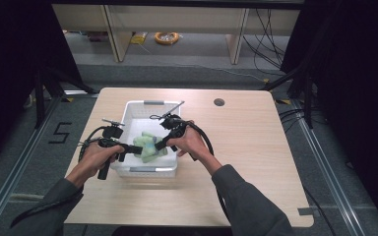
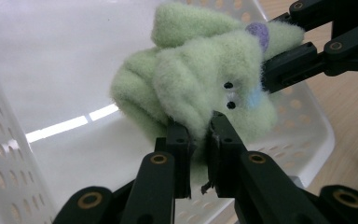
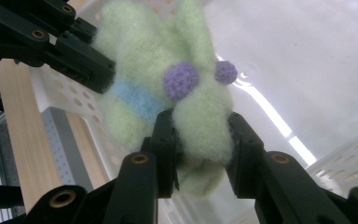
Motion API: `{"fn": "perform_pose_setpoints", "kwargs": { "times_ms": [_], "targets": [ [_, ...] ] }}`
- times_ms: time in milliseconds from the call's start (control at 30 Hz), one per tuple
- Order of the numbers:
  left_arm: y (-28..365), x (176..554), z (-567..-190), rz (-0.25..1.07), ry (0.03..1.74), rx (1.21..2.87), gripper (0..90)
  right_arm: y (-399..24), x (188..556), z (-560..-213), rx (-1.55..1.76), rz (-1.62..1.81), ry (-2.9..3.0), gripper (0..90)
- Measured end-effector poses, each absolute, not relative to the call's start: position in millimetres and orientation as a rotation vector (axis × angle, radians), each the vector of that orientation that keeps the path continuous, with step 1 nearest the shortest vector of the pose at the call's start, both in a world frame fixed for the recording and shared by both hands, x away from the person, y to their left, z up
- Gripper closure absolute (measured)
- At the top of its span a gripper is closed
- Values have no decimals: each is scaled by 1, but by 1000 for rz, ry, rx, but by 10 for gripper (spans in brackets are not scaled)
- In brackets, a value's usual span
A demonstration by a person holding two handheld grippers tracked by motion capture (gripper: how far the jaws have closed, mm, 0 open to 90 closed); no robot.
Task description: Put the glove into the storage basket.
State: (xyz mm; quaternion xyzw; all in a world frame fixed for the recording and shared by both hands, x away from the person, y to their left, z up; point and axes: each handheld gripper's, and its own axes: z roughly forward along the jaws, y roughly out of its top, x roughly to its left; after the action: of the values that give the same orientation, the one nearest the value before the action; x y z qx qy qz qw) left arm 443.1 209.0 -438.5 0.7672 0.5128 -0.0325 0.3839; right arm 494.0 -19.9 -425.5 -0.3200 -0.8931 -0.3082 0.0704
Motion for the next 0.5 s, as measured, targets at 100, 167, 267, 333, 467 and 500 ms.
{"fn": "perform_pose_setpoints", "kwargs": {
  "times_ms": [100,167,267,333,467,500],
  "targets": [
    [210,445,-442,-92,1315,1965,805,-19,495,-430,-984,-916,-2681,687],
    [210,446,-444,-101,1312,1984,804,-18,496,-433,-990,-906,-2667,686],
    [209,447,-446,-103,1325,1983,803,-16,496,-437,-994,-897,-2671,683],
    [210,448,-448,-96,1328,1992,801,-16,497,-440,-1018,-885,-2659,680],
    [208,450,-450,-98,1336,2005,797,-16,498,-444,-1017,-890,-2658,672],
    [208,451,-450,-102,1338,2008,796,-16,497,-444,-1038,-882,-2664,671]
  ]
}}
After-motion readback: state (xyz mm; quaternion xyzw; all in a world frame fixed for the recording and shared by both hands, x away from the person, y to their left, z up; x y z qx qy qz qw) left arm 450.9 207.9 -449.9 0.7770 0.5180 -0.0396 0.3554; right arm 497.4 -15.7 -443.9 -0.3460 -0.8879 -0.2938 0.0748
